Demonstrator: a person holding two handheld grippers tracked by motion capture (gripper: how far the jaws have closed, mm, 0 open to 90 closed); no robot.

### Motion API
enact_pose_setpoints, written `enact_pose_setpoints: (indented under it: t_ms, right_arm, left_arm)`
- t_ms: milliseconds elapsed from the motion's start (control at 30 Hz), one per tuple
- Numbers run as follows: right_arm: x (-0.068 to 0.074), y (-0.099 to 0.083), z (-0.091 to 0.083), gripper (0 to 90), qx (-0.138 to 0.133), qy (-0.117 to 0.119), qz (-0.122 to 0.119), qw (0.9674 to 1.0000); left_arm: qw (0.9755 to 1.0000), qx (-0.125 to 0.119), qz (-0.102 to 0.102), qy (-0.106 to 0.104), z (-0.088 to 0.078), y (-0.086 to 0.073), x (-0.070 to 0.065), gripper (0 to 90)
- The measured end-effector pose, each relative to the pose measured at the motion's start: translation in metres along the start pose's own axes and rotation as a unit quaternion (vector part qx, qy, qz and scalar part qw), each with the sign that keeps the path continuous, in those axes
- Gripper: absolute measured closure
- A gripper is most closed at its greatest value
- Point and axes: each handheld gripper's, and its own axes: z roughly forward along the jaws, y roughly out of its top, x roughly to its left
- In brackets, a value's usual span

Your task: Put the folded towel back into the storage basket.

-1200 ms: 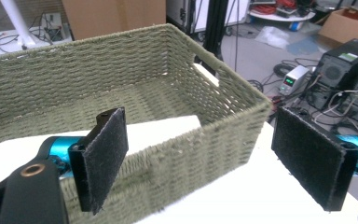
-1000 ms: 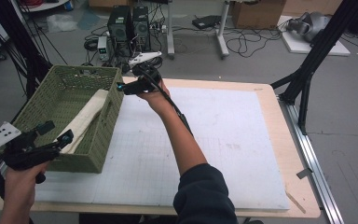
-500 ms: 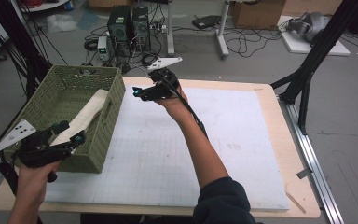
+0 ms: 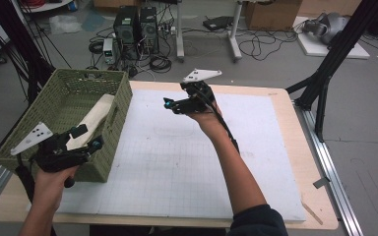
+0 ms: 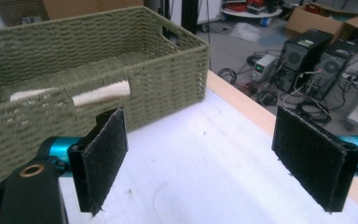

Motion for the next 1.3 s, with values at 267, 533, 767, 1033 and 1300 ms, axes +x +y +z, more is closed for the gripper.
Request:
enact_pose_setpoints:
  t_ms: [267,533,767,1033,1300]
  right_arm:
    - [-0.006,-0.022,-0.032,17.0,0.012,-0.030,0.005,0.9995]
    - [-0.004,-0.054,-0.066,17.0,0.008,-0.060,0.012,0.9981]
    - [-0.005,-0.080,-0.093,17.0,0.006,-0.088,0.019,0.9959]
    - [-0.006,-0.109,-0.127,17.0,0.001,-0.115,0.031,0.9928]
    - [-0.003,-0.135,-0.151,17.0,-0.007,-0.142,0.046,0.9887]
  left_arm:
    - [0.9995,0.010,0.011,-0.026,0.016,0.000,-0.009,18.7]
    - [0.9986,0.020,0.019,-0.046,0.034,-0.002,-0.018,18.8]
    - [0.9968,0.033,0.036,-0.064,0.052,-0.004,-0.028,18.8]
    - [0.9945,0.030,0.043,-0.090,0.062,0.004,-0.049,18.9]
    - [0.9926,0.036,0.049,-0.105,0.080,-0.014,-0.057,18.8]
